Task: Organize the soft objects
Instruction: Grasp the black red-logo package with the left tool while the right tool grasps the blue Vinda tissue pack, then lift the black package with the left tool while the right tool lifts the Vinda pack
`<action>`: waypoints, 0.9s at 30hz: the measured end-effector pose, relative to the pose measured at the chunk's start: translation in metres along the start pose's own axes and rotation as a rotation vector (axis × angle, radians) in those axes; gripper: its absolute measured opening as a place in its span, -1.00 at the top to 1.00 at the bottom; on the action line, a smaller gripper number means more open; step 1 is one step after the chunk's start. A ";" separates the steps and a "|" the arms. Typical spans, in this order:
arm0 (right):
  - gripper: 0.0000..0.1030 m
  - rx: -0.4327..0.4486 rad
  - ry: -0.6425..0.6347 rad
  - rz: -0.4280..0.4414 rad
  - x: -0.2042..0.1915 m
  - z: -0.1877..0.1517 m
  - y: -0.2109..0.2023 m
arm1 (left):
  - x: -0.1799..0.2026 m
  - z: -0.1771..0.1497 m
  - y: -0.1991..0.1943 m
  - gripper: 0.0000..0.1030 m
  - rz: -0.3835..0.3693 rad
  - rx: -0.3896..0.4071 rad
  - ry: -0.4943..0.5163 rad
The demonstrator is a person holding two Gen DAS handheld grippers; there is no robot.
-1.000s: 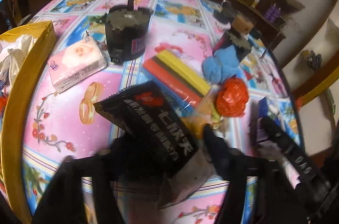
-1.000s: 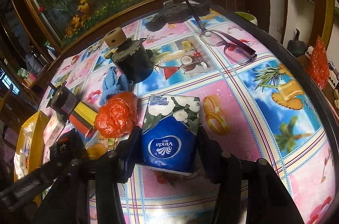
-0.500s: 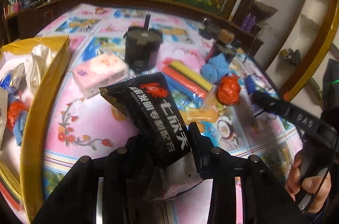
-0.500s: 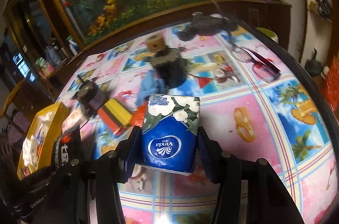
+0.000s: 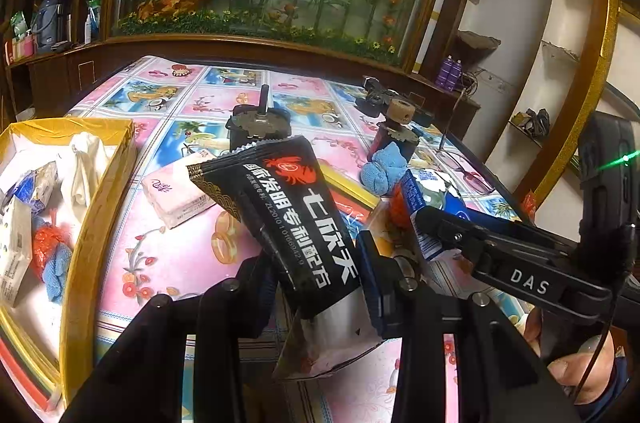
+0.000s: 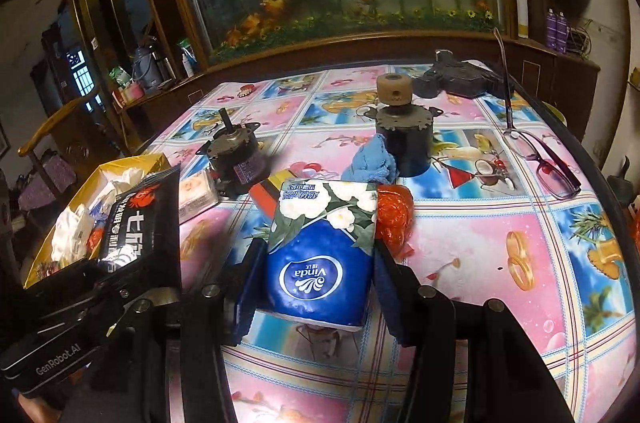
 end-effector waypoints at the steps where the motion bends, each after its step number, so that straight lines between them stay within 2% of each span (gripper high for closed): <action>1: -0.08 0.002 0.002 -0.003 0.001 0.001 0.001 | 0.000 0.000 0.000 0.30 0.002 -0.002 0.001; 20: -0.08 -0.011 0.017 -0.009 0.005 0.000 0.006 | -0.001 0.001 -0.005 0.30 0.002 0.011 0.014; 27: -0.08 -0.042 0.044 -0.011 0.009 -0.004 0.012 | -0.001 0.001 -0.005 0.30 0.007 0.011 0.010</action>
Point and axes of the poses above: each gripper's, at about its wrist camera, not at the fingertips, and y roughly the way its jaws point, x to its right, z to its top, the point moved 2 cm from there along y, roughly the way its jaws point, and after that the axes turned 12 degrees about x, right-handed, at the moved point
